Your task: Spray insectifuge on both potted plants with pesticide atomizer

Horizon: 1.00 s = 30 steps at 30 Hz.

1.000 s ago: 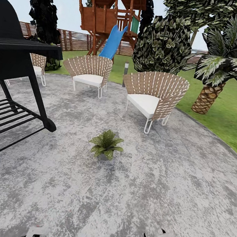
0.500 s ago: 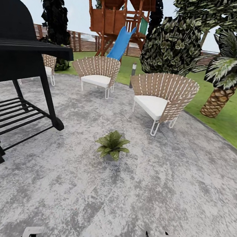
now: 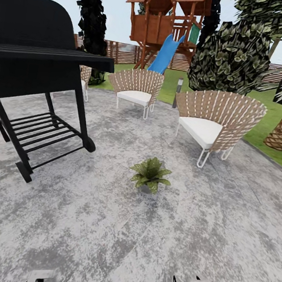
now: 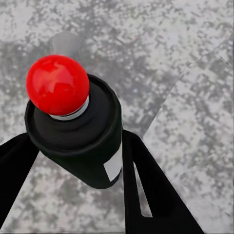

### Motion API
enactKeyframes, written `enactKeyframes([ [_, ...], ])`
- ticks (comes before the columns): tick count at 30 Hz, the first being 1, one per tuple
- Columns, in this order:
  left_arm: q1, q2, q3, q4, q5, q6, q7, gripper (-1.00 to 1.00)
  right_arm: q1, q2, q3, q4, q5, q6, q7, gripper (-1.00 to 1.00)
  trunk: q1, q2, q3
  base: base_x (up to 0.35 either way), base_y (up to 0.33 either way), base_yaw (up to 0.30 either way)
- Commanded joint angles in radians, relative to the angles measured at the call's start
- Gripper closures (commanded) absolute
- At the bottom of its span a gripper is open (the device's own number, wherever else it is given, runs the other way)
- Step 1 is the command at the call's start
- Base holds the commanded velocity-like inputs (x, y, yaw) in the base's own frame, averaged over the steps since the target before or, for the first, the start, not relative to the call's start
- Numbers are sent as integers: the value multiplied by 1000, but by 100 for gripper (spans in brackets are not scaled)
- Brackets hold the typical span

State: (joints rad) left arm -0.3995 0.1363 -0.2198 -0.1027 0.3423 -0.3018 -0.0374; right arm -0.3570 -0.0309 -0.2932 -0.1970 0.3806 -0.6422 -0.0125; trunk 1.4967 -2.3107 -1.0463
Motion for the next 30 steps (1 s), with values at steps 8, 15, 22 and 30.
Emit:
enactKeyframes([
  [8, -1, 2, -7, 1, 12, -3, -3, 100, 0, 0, -7, 1, 11, -4, -1, -100, 0, 0, 4, 0, 0, 279],
  [15, 0, 2, -6, 1, 12, -3, -2, 100, 0, 0, -7, 1, 12, -4, -1, -100, 0, 0, 8, 0, 0, 277],
  [22, 1, 5, -6, 1, 12, -2, -2, 100, 0, 0, -7, 1, 13, -4, -1, -100, 0, 0, 12, 0, 0, 277],
  [30, 1, 6, -6, 2, 11, -2, -2, 100, 0, 0, -7, 33, 11, -4, -1, -100, 0, 0, 17, 0, 0, 277],
])
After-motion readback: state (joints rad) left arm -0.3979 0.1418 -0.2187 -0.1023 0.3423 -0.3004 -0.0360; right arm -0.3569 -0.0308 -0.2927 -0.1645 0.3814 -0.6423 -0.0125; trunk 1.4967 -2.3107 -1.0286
